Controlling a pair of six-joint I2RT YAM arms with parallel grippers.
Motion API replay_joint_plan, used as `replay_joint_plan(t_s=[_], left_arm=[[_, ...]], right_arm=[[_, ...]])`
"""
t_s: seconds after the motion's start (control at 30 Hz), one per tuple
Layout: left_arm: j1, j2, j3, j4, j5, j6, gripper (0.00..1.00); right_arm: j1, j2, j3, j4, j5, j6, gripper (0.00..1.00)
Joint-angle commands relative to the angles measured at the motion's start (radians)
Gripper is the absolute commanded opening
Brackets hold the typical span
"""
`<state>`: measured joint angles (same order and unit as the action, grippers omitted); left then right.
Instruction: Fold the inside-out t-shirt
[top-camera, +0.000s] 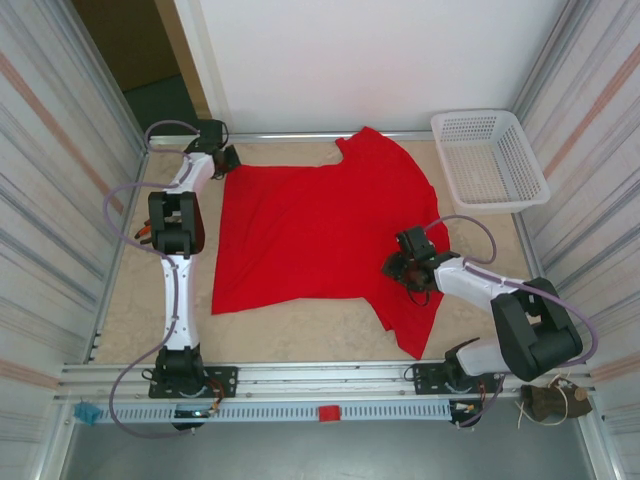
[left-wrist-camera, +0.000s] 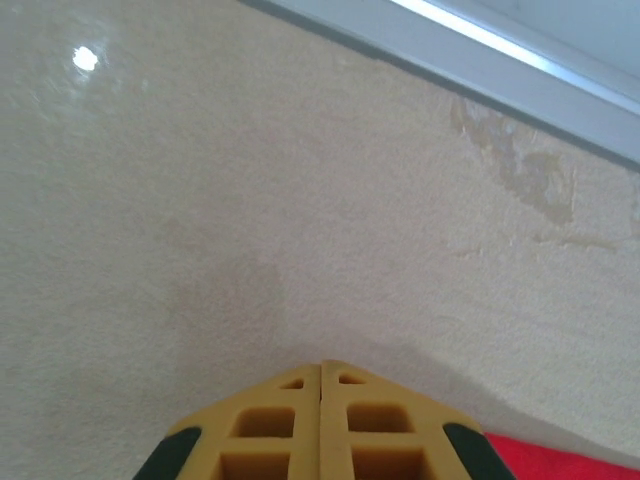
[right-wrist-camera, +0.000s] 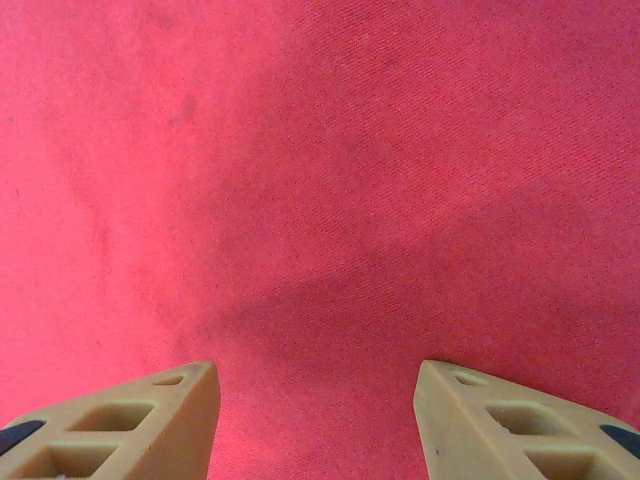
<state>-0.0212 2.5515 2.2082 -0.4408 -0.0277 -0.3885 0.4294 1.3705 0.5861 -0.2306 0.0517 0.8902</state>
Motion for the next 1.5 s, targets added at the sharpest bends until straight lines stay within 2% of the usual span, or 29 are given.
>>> replay_joint_plan(t_s=[0.0, 0.07, 0.1, 0.13, 0.23, 0.37, 0.5, 0.63, 0.8, 0.9, 1.0, 1.1, 1.3, 1.47], left_arm=[[0.006, -0.081, -0.034, 0.086, -0.072, -0.015, 0.0], [0.01, -0.085, -0.024, 0.09, -0.076, -0.015, 0.0], [0.01, -0.082, -0.015, 0.087, -0.072, -0.016, 0.04], [0.013, -0.077, 0.0, 0.077, -0.064, -0.016, 0.17], [0.017, -0.086, 0.014, 0.059, -0.041, -0.014, 0.46], [0.02, -0.19, -0.073, 0.069, -0.027, 0.001, 0.55], [0.021, -0.41, -0.306, 0.087, 0.004, -0.031, 0.57], [0.017, -0.734, -0.683, 0.113, 0.098, -0.119, 0.58], [-0.02, -1.124, -1.134, 0.071, 0.156, -0.174, 0.59], [-0.044, -1.355, -1.375, 0.033, 0.177, -0.225, 0.58], [-0.074, -1.541, -1.562, 0.016, 0.148, -0.284, 0.57], [-0.092, -1.601, -1.66, -0.001, 0.139, -0.32, 0.56], [-0.097, -1.567, -1.709, 0.0, 0.088, -0.325, 0.56], [-0.137, -1.569, -1.743, -0.025, 0.028, -0.338, 0.55]], right_arm=[[-0.015, 0.003, -0.044, -0.072, 0.026, 0.045, 0.53], [-0.015, -0.002, -0.048, -0.078, 0.03, 0.052, 0.53], [-0.015, -0.004, -0.047, -0.078, 0.031, 0.053, 0.53], [-0.015, -0.007, -0.045, -0.079, 0.03, 0.053, 0.53], [-0.015, -0.016, -0.033, -0.079, 0.014, 0.038, 0.54], [-0.014, -0.057, 0.025, -0.115, -0.024, -0.045, 0.53], [-0.002, -0.159, 0.087, -0.214, -0.025, -0.112, 0.53], [0.051, -0.291, 0.114, -0.348, 0.011, -0.133, 0.53], [0.133, -0.442, 0.073, -0.422, 0.024, -0.078, 0.53], [0.17, -0.471, 0.052, -0.43, 0.032, -0.047, 0.53], [0.187, -0.469, 0.042, -0.436, 0.051, -0.032, 0.54], [0.181, -0.459, 0.028, -0.411, 0.055, -0.022, 0.54], [0.14, -0.463, 0.02, -0.396, 0.055, -0.022, 0.54], [0.102, -0.52, 0.002, -0.418, 0.062, -0.022, 0.54]])
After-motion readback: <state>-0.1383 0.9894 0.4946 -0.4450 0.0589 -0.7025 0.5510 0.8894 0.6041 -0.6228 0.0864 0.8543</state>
